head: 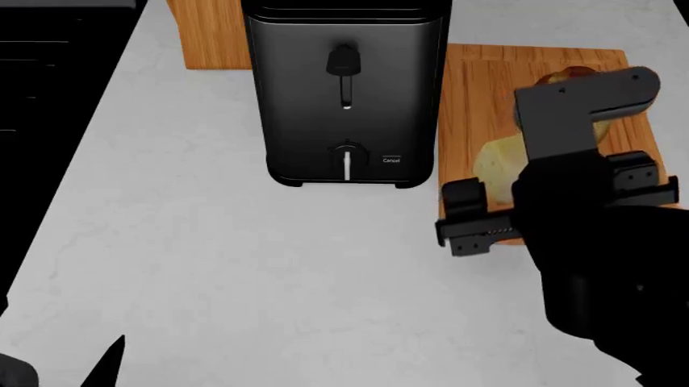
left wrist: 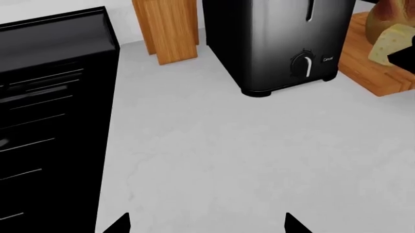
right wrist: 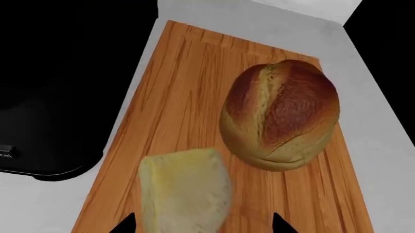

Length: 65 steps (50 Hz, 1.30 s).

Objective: Place the bread and cheese on the cutting board.

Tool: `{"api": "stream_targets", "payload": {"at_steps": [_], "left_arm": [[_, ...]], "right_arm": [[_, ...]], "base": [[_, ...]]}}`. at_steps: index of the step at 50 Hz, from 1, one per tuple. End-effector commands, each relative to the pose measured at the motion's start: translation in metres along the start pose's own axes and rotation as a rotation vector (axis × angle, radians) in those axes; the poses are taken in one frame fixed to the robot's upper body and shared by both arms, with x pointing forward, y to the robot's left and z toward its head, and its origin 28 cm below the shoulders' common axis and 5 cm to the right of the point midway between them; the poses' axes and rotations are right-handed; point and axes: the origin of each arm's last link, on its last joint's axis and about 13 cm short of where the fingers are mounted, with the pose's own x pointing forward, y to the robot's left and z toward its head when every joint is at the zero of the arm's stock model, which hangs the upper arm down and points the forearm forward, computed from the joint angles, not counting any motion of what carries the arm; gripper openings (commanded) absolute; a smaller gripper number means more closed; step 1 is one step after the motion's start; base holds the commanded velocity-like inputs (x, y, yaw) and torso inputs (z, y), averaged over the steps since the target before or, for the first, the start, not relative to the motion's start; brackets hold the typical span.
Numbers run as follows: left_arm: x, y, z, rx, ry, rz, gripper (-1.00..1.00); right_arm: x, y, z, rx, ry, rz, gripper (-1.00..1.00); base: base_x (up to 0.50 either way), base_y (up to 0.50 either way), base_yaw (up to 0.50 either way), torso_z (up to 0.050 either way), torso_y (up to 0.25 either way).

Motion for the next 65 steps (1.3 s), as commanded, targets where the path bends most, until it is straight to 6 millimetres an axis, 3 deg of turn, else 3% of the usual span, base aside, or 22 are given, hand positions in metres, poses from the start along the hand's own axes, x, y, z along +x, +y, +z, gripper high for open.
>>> {"api": "stream_targets", "payload": {"at_steps": [1, 15, 27, 36, 47, 58, 65], "left_arm": [[0.010, 0.009, 0.015, -0.050, -0.065, 0.021, 1.00], [0.008, 0.008, 0.017, -0.050, -0.072, 0.026, 1.00], [0.009, 0.011, 0.033, -0.047, -0.100, 0.012, 1.00], [0.006, 0.016, 0.056, -0.007, -0.091, 0.053, 1.00], [-0.003, 0.042, 0.108, -0.051, -0.083, 0.059, 1.00], [-0.019, 0.051, 0.126, -0.028, -0.066, 0.053, 1.00], [-0.025, 0.051, 0.156, 0.020, -0.075, 0.034, 1.00]], "right_arm": [[-0.015, -0.001, 0.011, 0.014, -0.042, 0.037, 1.00], [-0.049, -0.009, 0.026, 0.025, -0.132, 0.039, 1.00], [-0.106, -0.017, 0.044, 0.020, -0.263, 0.037, 1.00], [-0.144, -0.032, 0.053, 0.004, -0.324, 0.014, 1.00], [-0.201, -0.044, 0.064, 0.019, -0.416, 0.029, 1.00], [-0.218, -0.057, 0.067, 0.004, -0.438, 0.018, 1.00], [-0.229, -0.065, 0.081, 0.011, -0.445, -0.005, 1.00]], "base": [[0.00, 0.00, 0.00, 0.000, 0.000], [0.00, 0.00, 0.00, 0.000, 0.000], [0.00, 0.00, 0.00, 0.000, 0.000], [0.00, 0.00, 0.00, 0.000, 0.000], [0.00, 0.00, 0.00, 0.000, 0.000], [0.00, 0.00, 0.00, 0.000, -0.001], [0.00, 0.00, 0.00, 0.000, 0.000]]}}
